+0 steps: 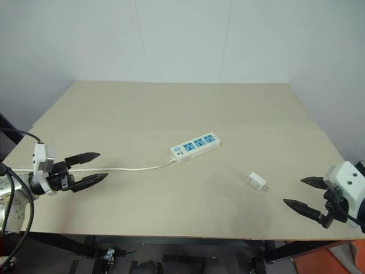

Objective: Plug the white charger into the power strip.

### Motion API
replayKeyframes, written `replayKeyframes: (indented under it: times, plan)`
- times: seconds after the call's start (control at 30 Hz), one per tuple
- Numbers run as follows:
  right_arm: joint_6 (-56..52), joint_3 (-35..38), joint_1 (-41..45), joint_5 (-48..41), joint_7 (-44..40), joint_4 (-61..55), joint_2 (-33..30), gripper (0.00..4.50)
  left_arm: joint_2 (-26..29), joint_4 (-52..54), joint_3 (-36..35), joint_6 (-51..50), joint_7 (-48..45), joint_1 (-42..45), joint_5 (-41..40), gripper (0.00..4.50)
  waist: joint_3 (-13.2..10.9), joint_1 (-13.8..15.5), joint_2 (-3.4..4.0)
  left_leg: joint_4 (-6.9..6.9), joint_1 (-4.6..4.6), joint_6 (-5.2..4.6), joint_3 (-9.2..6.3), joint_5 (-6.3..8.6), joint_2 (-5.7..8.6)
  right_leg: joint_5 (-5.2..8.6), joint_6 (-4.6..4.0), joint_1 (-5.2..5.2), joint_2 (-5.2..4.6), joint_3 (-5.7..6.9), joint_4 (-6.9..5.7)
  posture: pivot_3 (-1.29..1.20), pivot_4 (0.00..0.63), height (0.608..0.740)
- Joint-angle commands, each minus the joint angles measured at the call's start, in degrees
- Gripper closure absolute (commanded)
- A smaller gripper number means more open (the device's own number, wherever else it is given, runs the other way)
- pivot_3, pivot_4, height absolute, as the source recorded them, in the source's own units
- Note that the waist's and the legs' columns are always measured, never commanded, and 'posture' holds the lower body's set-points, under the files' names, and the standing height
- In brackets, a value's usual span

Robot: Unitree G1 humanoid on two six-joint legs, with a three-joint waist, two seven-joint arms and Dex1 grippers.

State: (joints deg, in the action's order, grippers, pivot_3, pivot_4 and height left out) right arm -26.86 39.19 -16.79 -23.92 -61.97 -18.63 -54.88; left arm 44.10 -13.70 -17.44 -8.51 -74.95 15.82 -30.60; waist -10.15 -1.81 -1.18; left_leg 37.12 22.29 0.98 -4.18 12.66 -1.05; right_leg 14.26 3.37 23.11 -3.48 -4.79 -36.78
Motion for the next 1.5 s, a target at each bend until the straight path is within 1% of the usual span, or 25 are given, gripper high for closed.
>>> replayKeyframes:
  times: [0.03, 0.3, 0.53, 0.67, 0.77, 0.93, 1.03, 1.17, 1.33, 1.37, 1.43, 1.5]
  plan:
    - [2.1, 3.1, -0.1, -0.2, 1.3, -2.3, 1.0, 0.00, 0.4, -2.9, -0.4, 2.5, -0.8, 2.7, 0.4, 0.01, 0.0, -0.2, 0.00, 0.00, -0.01, 0.00, 0.00, 0.00, 0.00, 0.00, 0.00, -0.01, 0.00, -0.01, 0.00, 0.00, 0.150, 0.740]
    - [3.5, 2.9, -0.6, 2.0, 2.7, -1.8, 1.1, 0.00, -1.7, -7.3, 1.5, 5.9, -1.8, 5.7, 1.9, 0.01, 0.0, -0.5, -0.01, 0.00, -0.03, 0.00, 0.00, 0.00, 0.00, 0.00, 0.00, -0.02, 0.00, -0.01, -0.03, 0.00, 0.150, 0.740]
    - [2.7, 3.4, 0.0, 1.9, 2.6, -2.5, 0.1, 0.00, -3.0, -9.7, 3.2, 8.5, -3.0, 6.2, 2.9, 0.01, 0.0, -0.5, -0.01, 0.00, -0.04, 0.00, 0.00, 0.00, 0.00, -0.01, 0.00, -0.03, 0.00, -0.02, -0.04, 0.00, 0.150, 0.740]
    - [2.3, 3.5, -0.1, 1.8, 2.5, -2.9, -0.1, 0.00, -4.6, -13.4, 4.7, 11.5, -2.8, 8.2, 5.0, 0.01, 0.0, -0.4, -0.02, 0.01, -0.03, 0.00, 0.00, 0.00, 0.01, -0.01, 0.01, -0.03, 0.01, -0.02, -0.04, 0.00, 0.150, 0.740]
    - [2.4, 1.0, 1.3, 2.3, 3.9, -3.5, 0.1, 0.00, -7.9, -19.7, 7.1, 15.9, -2.9, 12.3, 7.5, 0.01, 0.0, -0.1, -0.02, 0.02, -0.05, 0.00, -0.01, 0.00, 0.04, -0.01, 0.02, -0.07, -0.01, -0.02, -0.03, 0.00, 0.150, 0.740]
    - [-0.1, -3.4, 6.6, 0.7, 6.8, -5.9, -0.1, 0.00, -15.5, -33.9, 7.7, 22.6, -2.4, 21.6, 9.5, 0.01, 0.0, 0.2, -0.08, 0.09, -0.01, 0.02, -0.02, -0.02, 0.07, -0.05, 0.05, -0.08, -0.01, -0.01, -0.02, 0.00, 0.150, 0.740]
    - [-2.0, -7.5, 11.2, 0.5, 8.8, -8.4, -0.8, 0.00, -19.4, -44.3, 9.0, 27.6, -1.6, 28.0, 13.0, 0.01, 0.0, 0.0, -0.09, 0.08, 0.02, 0.01, -0.04, -0.02, 0.09, -0.08, 0.01, -0.04, 0.00, -0.01, -0.03, 0.00, 0.150, 0.740]
    - [-3.6, -13.0, 15.7, 0.9, 11.4, -9.8, -0.5, 0.00, -22.8, -53.8, 11.1, 31.8, 1.0, 33.8, 18.0, 0.01, 0.0, 0.0, -0.11, 0.08, 0.06, 0.01, -0.06, -0.02, 0.11, -0.08, 0.00, -0.03, 0.00, -0.01, -0.02, 0.00, 0.150, 0.740]
    - [-5.8, -17.0, 20.3, 0.3, 15.3, -11.3, 1.3, 0.00, -25.2, -59.4, 12.4, 33.8, 6.9, 37.8, 23.0, 0.01, 0.0, 0.0, -0.13, 0.09, 0.12, 0.01, -0.10, -0.02, 0.14, -0.10, -0.02, 0.02, -0.02, -0.01, -0.04, 0.00, 0.150, 0.740]
    - [-6.7, -17.8, 21.1, 0.2, 16.2, -12.0, 1.7, 0.00, -25.4, -60.1, 13.8, 33.8, 9.1, 38.6, 25.4, 0.01, 0.0, 0.0, -0.13, 0.09, 0.12, 0.01, -0.10, -0.02, 0.14, -0.10, -0.02, 0.02, -0.02, -0.01, -0.04, 0.00, 0.150, 0.740]
    - [-8.7, -19.4, 22.2, -0.1, 18.3, -13.6, 2.6, 0.00, -25.8, -61.1, 16.2, 32.0, 11.7, 40.4, 29.0, 0.01, 0.0, 0.1, -0.13, 0.09, 0.11, 0.01, -0.12, -0.02, 0.15, -0.10, -0.02, 0.02, -0.02, 0.00, -0.06, 0.00, 0.150, 0.740]
    - [-10.3, -20.9, 22.7, -0.1, 20.0, -15.3, 3.5, 0.00, -26.5, -61.6, 16.8, 29.2, 13.6, 41.8, 30.3, 0.01, 0.0, 0.3, -0.13, 0.09, 0.12, 0.01, -0.15, -0.02, 0.17, -0.10, -0.01, 0.01, -0.02, 0.01, -0.07, 0.00, 0.150, 0.740]
